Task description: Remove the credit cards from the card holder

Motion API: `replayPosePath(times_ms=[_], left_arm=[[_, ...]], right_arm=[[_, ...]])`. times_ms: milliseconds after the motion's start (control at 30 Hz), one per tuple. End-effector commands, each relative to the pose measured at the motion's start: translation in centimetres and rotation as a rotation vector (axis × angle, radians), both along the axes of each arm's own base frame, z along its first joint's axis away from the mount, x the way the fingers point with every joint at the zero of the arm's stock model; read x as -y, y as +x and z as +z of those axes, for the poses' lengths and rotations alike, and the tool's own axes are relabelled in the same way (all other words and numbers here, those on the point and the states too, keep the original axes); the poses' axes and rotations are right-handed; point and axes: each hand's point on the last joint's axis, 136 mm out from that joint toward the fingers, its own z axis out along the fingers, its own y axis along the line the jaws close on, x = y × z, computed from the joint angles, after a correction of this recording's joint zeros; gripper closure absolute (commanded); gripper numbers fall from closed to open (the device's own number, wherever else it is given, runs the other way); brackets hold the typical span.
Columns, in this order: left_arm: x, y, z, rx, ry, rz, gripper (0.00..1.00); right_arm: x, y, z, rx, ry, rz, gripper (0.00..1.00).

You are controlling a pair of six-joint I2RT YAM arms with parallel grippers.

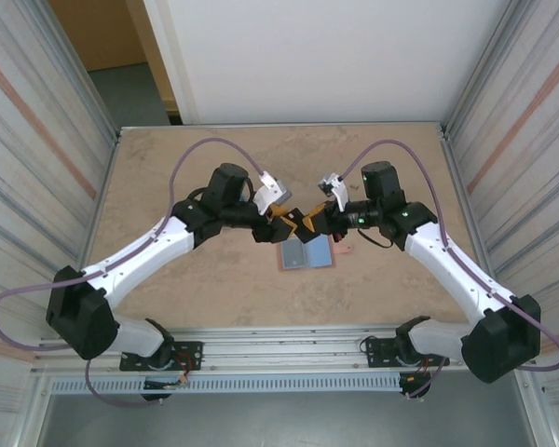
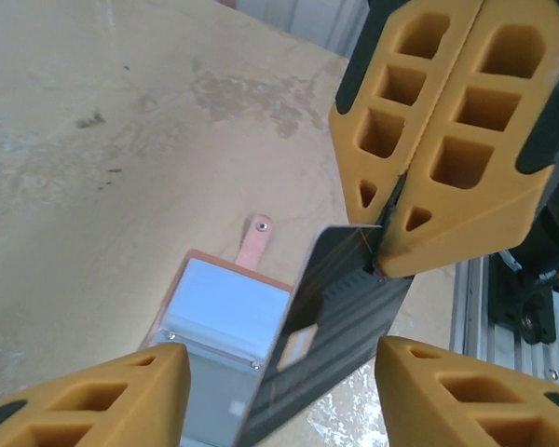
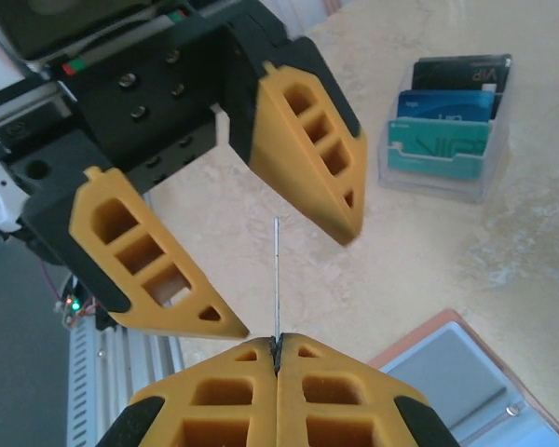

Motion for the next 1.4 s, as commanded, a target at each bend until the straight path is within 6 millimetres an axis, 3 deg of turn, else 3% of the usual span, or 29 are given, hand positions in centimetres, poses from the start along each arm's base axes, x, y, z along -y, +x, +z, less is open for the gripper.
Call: replayPosePath(times_ms=[0,233,300,433,567,767,967,1233,1367], left_arm=[[0.9,-1.2,1.4,-0.003,-0.044,-0.102,0.57],[1.4,-1.8,1.7,-0.034,-0.08,-0.146,0.93],[1.5,-1.9,1.7,-0.046,-0.084,-0.145,1.0],[1.1,-1.9,1.5,-0.05,-0.094,-0.105,1.0],[0.1,-1.2,1.8,-0.024,-0.123,0.0,1.0],[-2.7,0.2,3.0,0.021,-0.222,0.241,1.0],[-5.1,0.7,4.6,0.004,-0.39,0.392,1.0],[-4.8,-0.3,6.4,-0.034,-0.516,0.351,1.0],[-4.3,-0.6,7.1,-0.061,-0.572,0.316,1.0]], right_arm=[[-0.4,-1.1,0.7,0.017,0.002,0.082,1.0],[-0.5,-0.7,0.9,0.027,-0.002,0.083,1.0],[-0.4,-0.4,0.9,0.027,-0.003,0.067,0.94],[0.2,0.4,1.2,0.028,0.01,0.01,0.61],[1.4,1.6,1.4,0.038,0.038,-0.101,0.56],[3.5,3.2,2.2,0.051,0.162,-0.287,0.52],[3.8,3.0,2.8,0.033,0.317,-0.354,0.52],[0.1,2.4,3.2,-0.022,0.41,-0.248,0.54],[-1.6,2.6,4.5,-0.057,0.488,-0.174,0.55]])
